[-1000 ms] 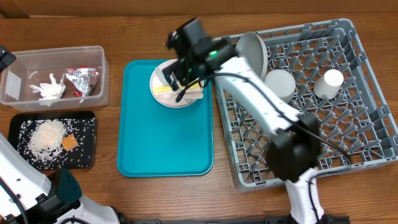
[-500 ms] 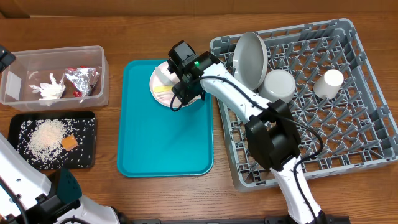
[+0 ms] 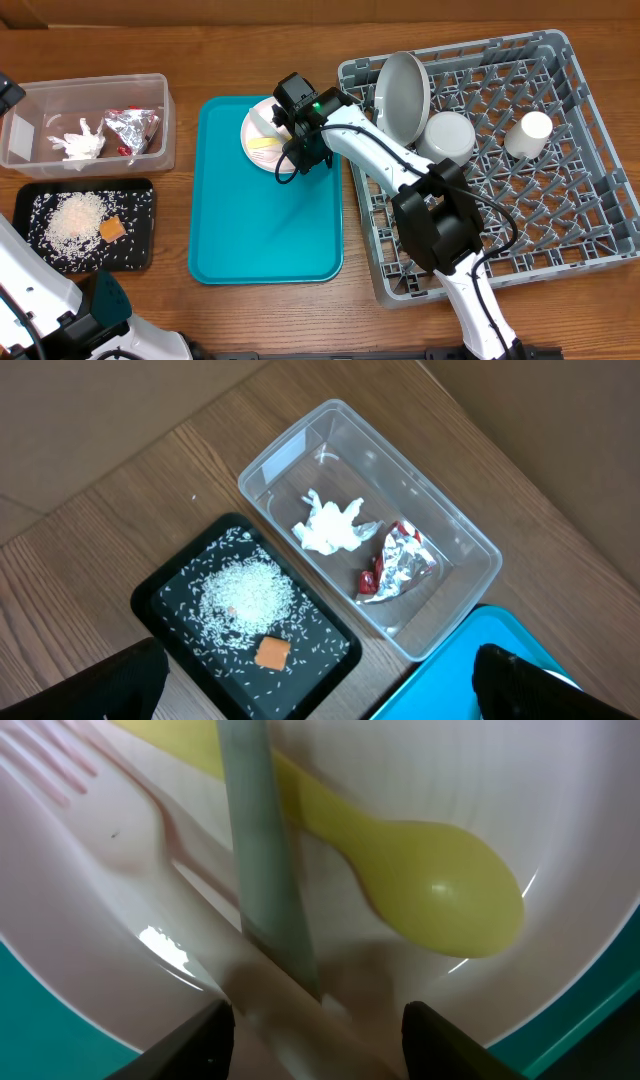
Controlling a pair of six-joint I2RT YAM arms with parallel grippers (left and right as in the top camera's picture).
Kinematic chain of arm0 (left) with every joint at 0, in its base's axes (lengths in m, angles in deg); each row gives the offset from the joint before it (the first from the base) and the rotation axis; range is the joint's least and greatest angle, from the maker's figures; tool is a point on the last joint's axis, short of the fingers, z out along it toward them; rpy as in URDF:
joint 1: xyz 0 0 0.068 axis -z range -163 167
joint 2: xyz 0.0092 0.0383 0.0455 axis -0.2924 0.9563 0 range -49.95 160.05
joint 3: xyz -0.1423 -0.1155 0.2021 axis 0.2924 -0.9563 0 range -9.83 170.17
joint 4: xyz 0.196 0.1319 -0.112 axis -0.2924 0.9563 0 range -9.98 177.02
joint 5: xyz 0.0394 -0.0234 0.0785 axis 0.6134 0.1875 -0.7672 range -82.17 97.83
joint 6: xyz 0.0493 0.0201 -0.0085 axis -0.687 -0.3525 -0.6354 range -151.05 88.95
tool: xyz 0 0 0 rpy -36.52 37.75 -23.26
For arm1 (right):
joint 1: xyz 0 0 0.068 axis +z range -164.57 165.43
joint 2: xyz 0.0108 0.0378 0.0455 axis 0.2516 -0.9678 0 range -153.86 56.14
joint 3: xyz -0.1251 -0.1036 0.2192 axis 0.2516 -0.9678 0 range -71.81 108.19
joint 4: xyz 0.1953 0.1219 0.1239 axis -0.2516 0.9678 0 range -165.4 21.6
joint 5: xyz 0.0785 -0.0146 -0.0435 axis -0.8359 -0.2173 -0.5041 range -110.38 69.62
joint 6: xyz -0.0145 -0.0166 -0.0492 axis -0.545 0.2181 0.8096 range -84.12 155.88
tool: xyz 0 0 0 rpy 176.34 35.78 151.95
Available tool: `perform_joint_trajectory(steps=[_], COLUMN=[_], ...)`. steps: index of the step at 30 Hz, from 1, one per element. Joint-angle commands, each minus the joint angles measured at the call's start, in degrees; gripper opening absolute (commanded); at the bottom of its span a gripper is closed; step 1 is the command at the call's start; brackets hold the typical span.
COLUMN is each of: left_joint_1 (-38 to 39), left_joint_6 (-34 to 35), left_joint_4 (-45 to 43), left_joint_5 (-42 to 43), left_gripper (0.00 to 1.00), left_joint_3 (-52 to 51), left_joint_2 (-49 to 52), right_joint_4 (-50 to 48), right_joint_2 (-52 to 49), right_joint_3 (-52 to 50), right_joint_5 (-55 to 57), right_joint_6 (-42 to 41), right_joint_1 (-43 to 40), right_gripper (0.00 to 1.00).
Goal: Sort waste into correct bins and load items into the dishwasher rack
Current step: 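Return the right gripper to the plate and grasp the white fork, then carry the fork right and drop it into the rack's left side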
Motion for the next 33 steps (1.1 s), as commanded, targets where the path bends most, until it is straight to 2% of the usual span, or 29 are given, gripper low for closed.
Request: perform_joint_trajectory(steps=[1, 6, 17, 21, 26, 33], left_joint_1=[0.02, 0.02, 0.02, 0.02, 0.02, 0.02], left_joint_6=[-0.24, -0.24, -0.24, -0.24, -0.24, -0.24], left_joint_4=[-0.09, -0.09, -0.09, -0.09, -0.09, -0.09], left_joint_5=[-0.72, -0.72, -0.72, -0.72, -0.72, -0.72], left_gripper=[1.00, 1.00, 1.00, 1.00, 1.00, 1.00], left_joint_3=[-0.17, -0.17, -0.17, -0.17, -0.17, -0.17], left_joint_2=[0.57, 0.57, 0.57, 0.57, 0.57, 0.57], right_joint_4=[-0.31, -0.52, -0.42, 1.11, 4.15, 10.80], right_joint_2=[-0.15, -0.15, -0.15, -0.13, 0.09, 0.17], right_joint_3=[-0.24, -0.24, 0.66, 3.13, 8.04, 20.35], right_joint_5=[-0.92, -2.56, -2.58, -2.64, -3.69, -3.02], right_joint_6=[0.17, -0.07, -0.04, -0.04, -0.55, -6.38], right_joint_1=[-0.09, -0.09, -0.11, -0.11, -0.15, -1.36], right_gripper=[0.56, 0.36, 0.10, 0.04, 0.04, 0.04])
